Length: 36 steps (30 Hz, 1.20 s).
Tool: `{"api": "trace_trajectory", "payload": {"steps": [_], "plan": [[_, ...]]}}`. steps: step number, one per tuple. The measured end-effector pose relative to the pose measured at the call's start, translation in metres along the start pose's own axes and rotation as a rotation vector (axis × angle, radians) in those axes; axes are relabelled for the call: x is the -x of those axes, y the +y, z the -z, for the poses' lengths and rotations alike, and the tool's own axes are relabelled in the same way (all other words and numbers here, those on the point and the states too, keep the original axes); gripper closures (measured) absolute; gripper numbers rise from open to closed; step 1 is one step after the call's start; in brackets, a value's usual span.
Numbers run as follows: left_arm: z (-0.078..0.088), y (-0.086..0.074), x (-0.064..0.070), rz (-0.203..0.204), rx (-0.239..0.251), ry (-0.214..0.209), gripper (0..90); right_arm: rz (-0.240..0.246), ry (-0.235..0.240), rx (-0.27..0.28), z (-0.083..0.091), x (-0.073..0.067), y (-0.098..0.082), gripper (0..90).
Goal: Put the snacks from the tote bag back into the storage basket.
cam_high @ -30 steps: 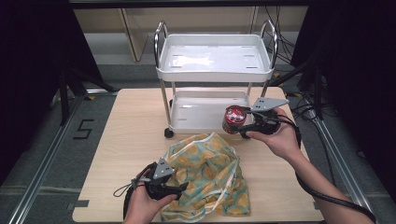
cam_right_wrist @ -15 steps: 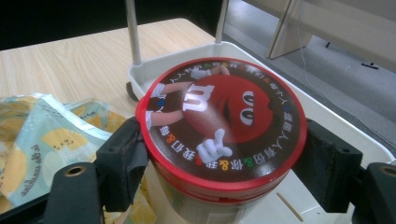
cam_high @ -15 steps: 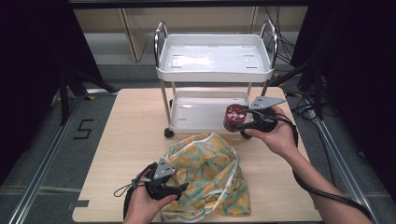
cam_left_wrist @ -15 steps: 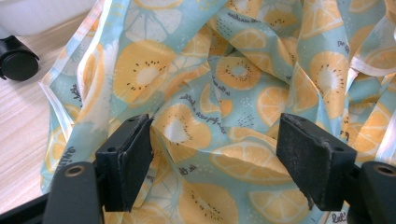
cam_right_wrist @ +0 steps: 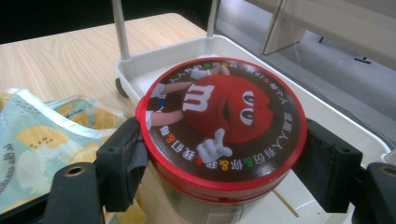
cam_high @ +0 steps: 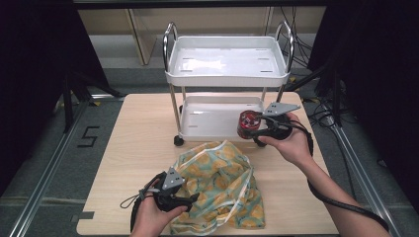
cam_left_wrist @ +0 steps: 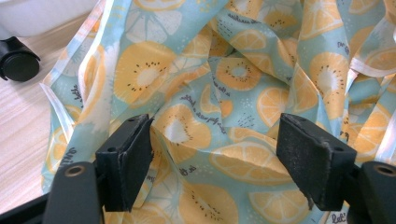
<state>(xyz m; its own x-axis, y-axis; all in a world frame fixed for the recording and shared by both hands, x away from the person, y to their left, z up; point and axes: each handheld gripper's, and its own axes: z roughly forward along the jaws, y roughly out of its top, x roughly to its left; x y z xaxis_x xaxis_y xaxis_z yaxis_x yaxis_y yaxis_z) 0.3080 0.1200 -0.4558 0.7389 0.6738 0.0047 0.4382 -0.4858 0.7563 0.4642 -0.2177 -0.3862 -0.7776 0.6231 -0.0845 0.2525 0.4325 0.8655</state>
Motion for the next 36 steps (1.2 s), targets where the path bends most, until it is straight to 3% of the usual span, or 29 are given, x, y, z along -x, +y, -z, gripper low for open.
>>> {"api": "trace_trajectory", "payload": {"steps": [1, 2, 4, 5, 7, 8, 17, 18, 19, 20, 21, 25, 28, 30, 31, 33, 34, 36], "plan": [[0.000, 0.000, 0.000, -0.001, 0.000, 0.000, 26.3, -0.013, -0.003, 0.001, -0.001, -0.001, 0.000, 26.4], [0.000, 0.000, 0.000, 0.001, 0.001, 0.001, 26.4, 0.004, -0.011, 0.007, -0.002, 0.000, 0.000, 26.4], [0.000, 0.000, 0.002, 0.028, 0.004, -0.001, 26.3, -0.007, -0.009, 0.008, -0.004, -0.001, 0.000, 26.4], [0.001, 0.001, 0.000, -0.002, 0.003, 0.001, 26.4, -0.023, -0.009, 0.001, -0.004, -0.002, 0.000, 26.3], [0.000, 0.000, 0.002, 0.026, 0.002, -0.001, 26.4, -0.003, -0.006, -0.002, -0.007, -0.001, 0.000, 26.4], [0.000, 0.000, 0.002, 0.028, 0.005, -0.001, 26.4, -0.019, -0.005, -0.015, -0.007, -0.002, 0.000, 26.4], [0.000, 0.000, 0.002, 0.026, 0.005, -0.002, 26.4, -0.014, -0.026, -0.011, -0.014, 0.002, 0.000, 26.3], [0.000, 0.000, 0.002, 0.027, 0.006, -0.001, 26.4, -0.034, -0.028, -0.014, -0.015, 0.000, 0.000, 26.4], [0.000, 0.000, 0.002, 0.028, 0.007, -0.002, 26.4, -0.018, -0.027, -0.012, -0.015, 0.002, 0.000, 26.4], [0.000, 0.001, 0.001, -0.001, 0.006, -0.001, 26.4, -0.008, -0.038, 0.002, -0.017, 0.003, 0.000, 26.4], [0.001, 0.001, 0.000, -0.003, 0.005, -0.001, 26.4, -0.032, -0.033, -0.015, -0.016, 0.002, 0.000, 26.3], [0.000, 0.000, 0.002, 0.025, 0.007, -0.002, 26.4, -0.026, -0.045, -0.005, -0.019, 0.004, -0.001, 26.3], [0.000, 0.000, 0.002, 0.035, 0.018, 0.010, 26.4, -0.062, -0.046, -0.019, -0.019, 0.004, 0.000, 26.4], [0.000, 0.000, 0.002, 0.035, 0.019, 0.007, 26.4, -0.052, -0.046, -0.010, -0.021, 0.005, 0.000, 26.4], [0.001, 0.000, 0.001, 0.013, -0.001, -0.003, 26.4, -0.050, -0.046, -0.010, -0.022, 0.005, 0.000, 26.3], [0.000, 0.000, 0.002, 0.025, 0.007, -0.003, 26.4, -0.032, -0.049, -0.006, -0.022, 0.007, 0.000, 26.4], [0.000, 0.001, 0.001, -0.002, 0.009, -0.001, 26.4, -0.043, -0.045, -0.009, -0.023, 0.006, 0.000, 26.4], [-0.001, 0.001, 0.002, 0.018, 0.025, 0.001, 26.4, -0.045, -0.048, -0.016, -0.024, 0.005, -0.001, 26.4]]}}
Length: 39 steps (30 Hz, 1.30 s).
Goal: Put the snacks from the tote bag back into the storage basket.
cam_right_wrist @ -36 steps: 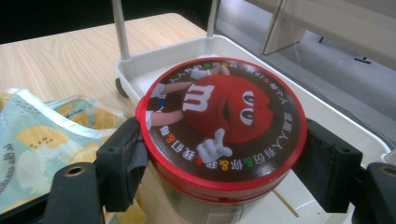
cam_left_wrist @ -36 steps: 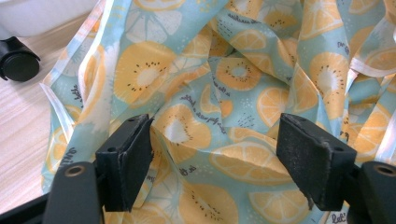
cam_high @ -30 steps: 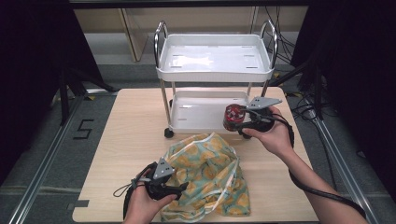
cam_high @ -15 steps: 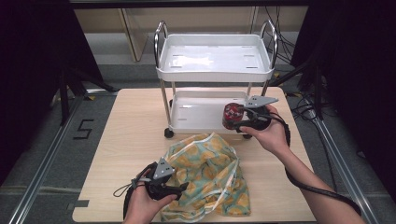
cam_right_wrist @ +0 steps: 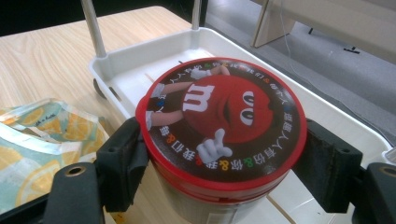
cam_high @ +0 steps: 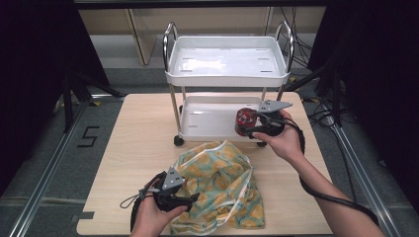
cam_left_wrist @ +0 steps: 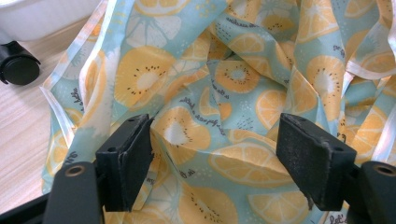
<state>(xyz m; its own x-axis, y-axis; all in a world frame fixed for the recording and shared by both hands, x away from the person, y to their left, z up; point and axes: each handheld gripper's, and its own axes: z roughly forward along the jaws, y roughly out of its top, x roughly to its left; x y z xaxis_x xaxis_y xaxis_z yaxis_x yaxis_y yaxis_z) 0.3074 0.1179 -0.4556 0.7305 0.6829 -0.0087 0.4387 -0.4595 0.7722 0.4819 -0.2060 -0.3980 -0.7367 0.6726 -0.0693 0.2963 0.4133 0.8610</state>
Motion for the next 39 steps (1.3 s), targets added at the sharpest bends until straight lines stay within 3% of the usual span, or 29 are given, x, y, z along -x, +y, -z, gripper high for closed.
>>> {"api": "trace_trajectory", "payload": {"steps": [2, 3, 4, 5, 7, 8, 9, 11, 13, 14, 18, 21, 22, 24, 29, 31, 34, 36, 39], "plan": [[0.000, 0.000, 0.001, 0.021, -0.005, 0.009, 26.4, 0.023, 0.006, -0.002, -0.001, 0.003, 0.000, 26.3], [0.000, 0.000, 0.000, 0.008, -0.007, 0.013, 26.4, 0.005, -0.004, 0.005, -0.002, 0.002, -0.001, 26.3], [0.000, 0.000, 0.001, 0.020, -0.005, 0.007, 26.4, 0.001, -0.007, -0.003, -0.002, 0.002, -0.001, 26.3], [0.000, 0.000, 0.001, 0.016, -0.008, 0.000, 26.4, -0.011, -0.003, -0.006, -0.003, 0.001, -0.001, 26.4], [0.001, 0.000, 0.000, 0.009, -0.014, -0.001, 26.4, 0.024, -0.020, 0.015, -0.005, 0.004, -0.001, 26.3], [0.001, 0.000, -0.002, -0.026, -0.017, 0.000, 26.4, -0.014, -0.008, -0.013, -0.004, 0.001, -0.001, 26.4], [0.001, 0.000, -0.001, -0.022, -0.017, 0.000, 26.4, 0.017, -0.016, 0.005, -0.006, 0.004, -0.001, 26.4], [0.001, 0.000, 0.000, 0.009, -0.013, 0.000, 26.4, -0.016, -0.009, -0.001, -0.006, 0.001, -0.002, 26.4], [0.000, -0.001, 0.001, 0.015, -0.007, 0.011, 26.4, -0.008, -0.015, 0.002, -0.006, 0.002, -0.001, 26.4], [0.000, 0.000, 0.001, 0.014, -0.007, 0.011, 26.4, 0.018, -0.023, 0.013, -0.007, 0.003, -0.001, 26.4], [0.000, 0.000, 0.000, -0.005, -0.002, 0.003, 26.4, -0.003, -0.011, -0.013, -0.006, 0.001, -0.001, 26.4], [0.001, 0.000, -0.001, -0.016, -0.011, 0.003, 26.4, 0.021, -0.026, 0.009, -0.008, 0.003, -0.001, 26.4], [0.001, 0.000, 0.000, -0.001, -0.019, 0.000, 26.4, 0.041, -0.023, 0.013, -0.009, 0.004, 0.000, 26.4], [0.001, 0.000, -0.002, -0.026, -0.020, 0.002, 26.4, 0.021, -0.029, 0.013, -0.010, 0.002, -0.001, 26.4], [0.001, 0.000, -0.002, -0.026, -0.019, 0.002, 26.4, 0.038, -0.026, 0.012, -0.014, 0.002, 0.000, 26.4], [0.001, 0.000, -0.002, -0.027, -0.019, 0.002, 26.3, 0.011, -0.015, -0.008, -0.014, 0.000, 0.001, 26.4], [0.001, 0.000, -0.002, -0.030, -0.020, 0.001, 26.4, 0.035, -0.033, 0.008, -0.016, 0.001, 0.002, 26.4], [0.002, 0.000, -0.002, -0.038, -0.027, 0.000, 26.4, 0.023, -0.014, -0.001, -0.018, 0.000, 0.002, 26.4], [0.001, 0.000, -0.002, -0.035, -0.026, 0.000, 26.3, 0.016, -0.023, -0.011, -0.019, -0.001, 0.002, 26.4]]}}
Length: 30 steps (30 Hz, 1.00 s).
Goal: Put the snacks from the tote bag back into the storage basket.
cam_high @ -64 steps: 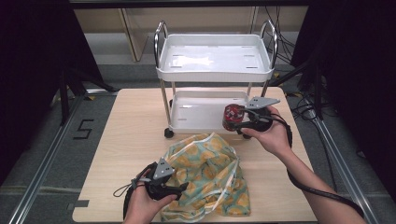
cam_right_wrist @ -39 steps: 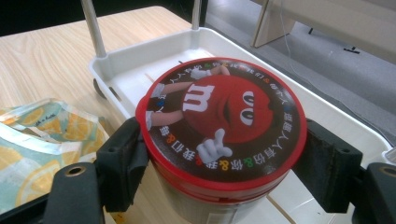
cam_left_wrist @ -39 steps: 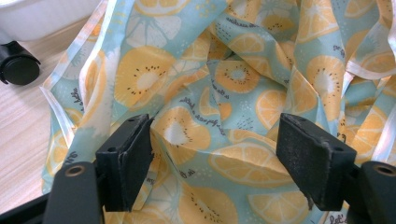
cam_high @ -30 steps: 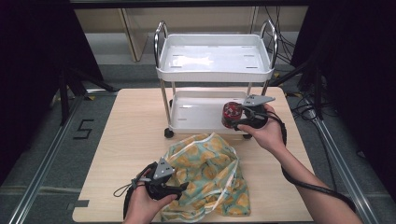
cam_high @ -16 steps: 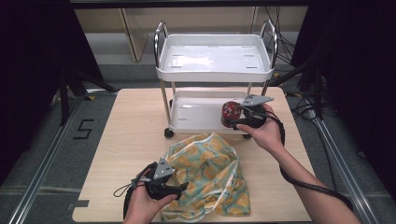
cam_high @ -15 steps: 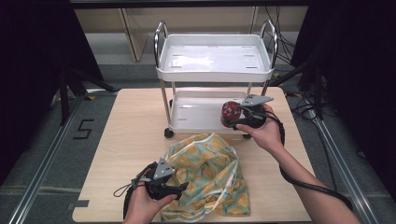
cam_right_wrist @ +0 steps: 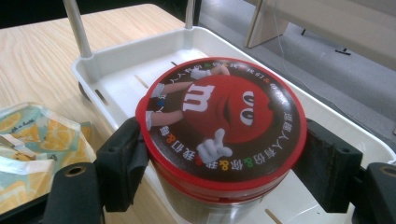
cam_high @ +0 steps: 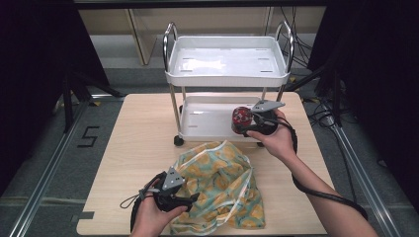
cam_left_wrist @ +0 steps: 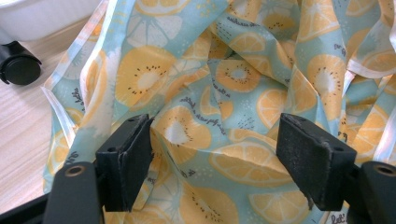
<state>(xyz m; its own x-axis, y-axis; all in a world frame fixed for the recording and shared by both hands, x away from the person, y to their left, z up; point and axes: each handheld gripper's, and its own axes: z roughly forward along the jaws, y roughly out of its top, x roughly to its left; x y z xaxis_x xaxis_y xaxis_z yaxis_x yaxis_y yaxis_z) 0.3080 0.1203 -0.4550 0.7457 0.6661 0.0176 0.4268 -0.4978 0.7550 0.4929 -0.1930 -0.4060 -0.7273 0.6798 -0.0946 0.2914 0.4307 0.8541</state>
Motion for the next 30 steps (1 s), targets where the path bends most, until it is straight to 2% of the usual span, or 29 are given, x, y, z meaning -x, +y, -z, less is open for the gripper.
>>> {"api": "trace_trajectory", "payload": {"steps": [1, 3, 5, 7, 8, 12, 13, 16, 17, 19, 21, 22, 23, 24, 25, 26, 27, 28, 29, 30], "plan": [[0.000, 0.000, 0.000, 0.000, 0.000, 0.000, 26.3, 0.021, -0.013, 0.009, -0.001, 0.002, 0.000, 26.3], [0.000, 0.000, 0.000, -0.002, 0.000, 0.000, 26.4, 0.012, 0.004, -0.002, -0.002, 0.002, 0.000, 26.4], [0.000, 0.000, 0.000, -0.002, 0.000, -0.001, 26.3, 0.018, -0.019, 0.010, -0.004, 0.002, -0.002, 26.4], [0.000, 0.000, 0.000, 0.000, 0.000, 0.000, 26.3, -0.012, -0.006, -0.010, -0.004, 0.000, -0.003, 26.3], [0.000, 0.000, 0.000, 0.002, 0.000, 0.000, 26.3, 0.004, -0.018, 0.003, -0.006, 0.002, -0.003, 26.4], [0.000, 0.000, 0.000, -0.003, -0.002, -0.001, 26.3, -0.013, -0.024, 0.003, -0.009, 0.000, -0.004, 26.4], [-0.001, -0.001, 0.001, 0.022, -0.003, -0.002, 26.3, 0.011, -0.046, 0.009, -0.010, 0.001, -0.004, 26.4], [0.000, -0.001, 0.001, 0.019, -0.004, -0.001, 26.3, -0.006, -0.030, 0.001, -0.010, 0.000, -0.005, 26.3], [0.000, -0.001, 0.001, 0.017, -0.005, 0.000, 26.3, -0.030, -0.013, -0.010, -0.008, -0.001, -0.005, 26.3], [0.000, -0.001, 0.001, 0.016, -0.007, -0.001, 26.3, -0.033, -0.016, -0.005, -0.010, -0.002, -0.006, 26.4], [-0.001, -0.001, 0.002, 0.023, -0.001, 0.000, 26.3, 0.002, -0.033, 0.006, -0.013, 0.000, -0.008, 26.4], [-0.001, -0.001, 0.002, 0.026, 0.000, 0.000, 26.3, -0.007, -0.038, 0.004, -0.014, 0.000, -0.009, 26.3], [-0.001, -0.001, 0.002, 0.024, -0.002, 0.000, 26.3, 0.012, -0.038, 0.009, -0.014, 0.002, -0.009, 26.3], [-0.001, -0.001, 0.002, 0.024, -0.002, 0.000, 26.3, 0.006, -0.035, 0.007, -0.015, 0.002, -0.009, 26.4], [-0.001, -0.001, 0.002, 0.025, -0.002, 0.001, 26.3, -0.020, -0.036, 0.002, -0.015, 0.000, -0.010, 26.4], [-0.001, 0.000, 0.000, -0.010, -0.003, 0.002, 26.3, 0.011, -0.034, 0.006, -0.016, 0.003, -0.009, 26.3], [-0.001, 0.000, 0.001, -0.001, 0.002, 0.003, 26.3, 0.014, -0.043, 0.005, -0.016, 0.003, -0.009, 26.3], [-0.001, 0.000, 0.000, -0.007, -0.003, 0.002, 26.3, -0.011, -0.032, 0.004, -0.016, 0.002, -0.010, 26.3], [-0.002, 0.000, 0.001, 0.009, 0.010, 0.008, 26.3, 0.007, -0.046, 0.020, -0.017, 0.003, -0.010, 26.3], [-0.002, 0.000, 0.001, 0.003, 0.012, 0.013, 26.3, 0.017, -0.054, 0.024, -0.018, 0.004, -0.010, 26.4]]}}
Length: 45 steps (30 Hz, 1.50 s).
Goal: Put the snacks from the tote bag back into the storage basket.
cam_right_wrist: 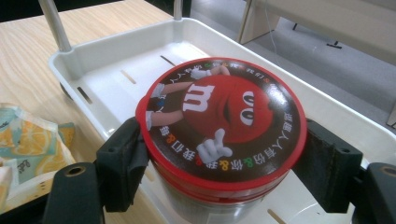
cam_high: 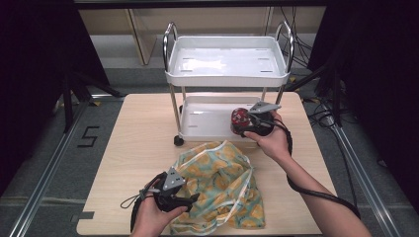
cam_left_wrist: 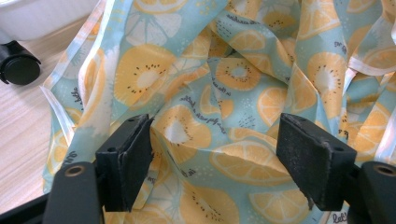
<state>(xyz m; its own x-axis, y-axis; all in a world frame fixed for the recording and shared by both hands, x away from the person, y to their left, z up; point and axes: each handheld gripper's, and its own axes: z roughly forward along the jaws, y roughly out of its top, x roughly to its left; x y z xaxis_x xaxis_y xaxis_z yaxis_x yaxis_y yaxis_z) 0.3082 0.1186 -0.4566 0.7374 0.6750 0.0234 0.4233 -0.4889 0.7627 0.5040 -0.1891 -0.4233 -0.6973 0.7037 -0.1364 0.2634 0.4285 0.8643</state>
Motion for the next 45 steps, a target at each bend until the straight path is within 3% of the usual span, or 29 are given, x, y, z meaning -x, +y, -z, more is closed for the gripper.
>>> {"api": "trace_trajectory", "payload": {"steps": [2, 6, 8, 9, 10, 12, 14, 16, 17, 18, 21, 25, 27, 30, 31, 32, 33, 35, 38, 40, 41, 43, 45], "plan": [[0.000, 0.000, 0.000, 0.000, -0.002, -0.001, 26.3, -0.023, -0.002, -0.025, 0.001, -0.001, -0.001, 26.3], [0.000, 0.000, 0.000, 0.001, -0.002, -0.001, 26.3, -0.033, -0.001, -0.015, -0.001, -0.001, -0.002, 26.4], [0.000, -0.001, 0.002, 0.027, -0.002, -0.006, 26.3, -0.048, -0.012, -0.018, -0.002, -0.003, -0.003, 26.3], [0.000, -0.001, 0.002, 0.016, -0.018, -0.014, 26.3, -0.038, -0.003, -0.017, -0.003, -0.002, -0.003, 26.3], [0.000, -0.001, 0.002, 0.015, -0.018, -0.014, 26.3, -0.026, -0.027, -0.016, -0.005, -0.002, -0.004, 26.3], [-0.001, -0.001, 0.002, 0.024, -0.011, -0.014, 26.3, -0.059, -0.005, -0.028, -0.005, -0.005, -0.004, 26.3], [-0.002, -0.001, 0.003, 0.037, -0.004, -0.011, 26.3, -0.040, -0.009, -0.029, -0.007, -0.003, -0.005, 26.3], [-0.001, -0.001, 0.002, 0.019, -0.018, -0.017, 26.3, -0.049, -0.012, -0.026, -0.008, -0.004, -0.005, 26.3], [-0.001, -0.001, 0.001, -0.002, -0.017, -0.015, 26.3, -0.029, -0.021, -0.019, -0.010, -0.002, -0.005, 26.3], [0.000, 0.000, 0.000, -0.012, -0.025, -0.016, 26.3, -0.059, -0.012, -0.032, -0.009, -0.004, -0.005, 26.3], [0.000, -0.001, 0.000, -0.013, -0.025, -0.017, 26.3, -0.069, -0.009, -0.032, -0.010, -0.006, -0.005, 26.3], [-0.002, -0.001, 0.004, 0.039, -0.002, -0.014, 26.3, -0.031, -0.033, -0.029, -0.014, -0.003, -0.007, 26.3], [-0.002, -0.001, 0.003, 0.013, -0.001, -0.014, 26.3, -0.062, -0.045, -0.028, -0.016, -0.007, -0.007, 26.3], [-0.001, -0.001, 0.001, -0.013, -0.021, -0.021, 26.3, -0.050, -0.013, -0.038, -0.014, -0.004, -0.007, 26.3], [-0.001, -0.001, 0.001, -0.016, -0.027, -0.017, 26.3, -0.049, -0.027, -0.031, -0.016, -0.004, -0.008, 26.3], [-0.002, -0.001, 0.002, 0.001, -0.014, -0.016, 26.3, -0.041, -0.027, -0.025, -0.017, -0.003, -0.009, 26.3], [-0.001, -0.001, 0.001, -0.013, -0.026, -0.017, 26.2, -0.036, -0.038, -0.031, -0.017, -0.003, -0.010, 26.3], [-0.001, -0.001, 0.001, -0.015, -0.027, -0.018, 26.2, -0.077, -0.029, -0.034, -0.017, -0.005, -0.011, 26.3], [-0.002, -0.001, 0.002, -0.002, -0.009, -0.008, 26.3, -0.042, -0.036, -0.032, -0.019, -0.002, -0.011, 26.3], [-0.002, -0.001, 0.002, 0.000, -0.009, -0.009, 26.3, -0.076, -0.036, -0.038, -0.018, -0.004, -0.012, 26.3], [-0.002, -0.001, 0.002, 0.001, -0.009, -0.009, 26.3, -0.047, -0.039, -0.037, -0.019, -0.001, -0.013, 26.3], [-0.002, -0.001, 0.002, -0.003, -0.012, -0.019, 26.2, -0.090, -0.034, -0.048, -0.019, -0.005, -0.013, 26.3], [-0.001, -0.001, 0.001, -0.013, -0.021, -0.020, 26.2, -0.066, -0.027, -0.044, -0.019, -0.001, -0.014, 26.3]]}}
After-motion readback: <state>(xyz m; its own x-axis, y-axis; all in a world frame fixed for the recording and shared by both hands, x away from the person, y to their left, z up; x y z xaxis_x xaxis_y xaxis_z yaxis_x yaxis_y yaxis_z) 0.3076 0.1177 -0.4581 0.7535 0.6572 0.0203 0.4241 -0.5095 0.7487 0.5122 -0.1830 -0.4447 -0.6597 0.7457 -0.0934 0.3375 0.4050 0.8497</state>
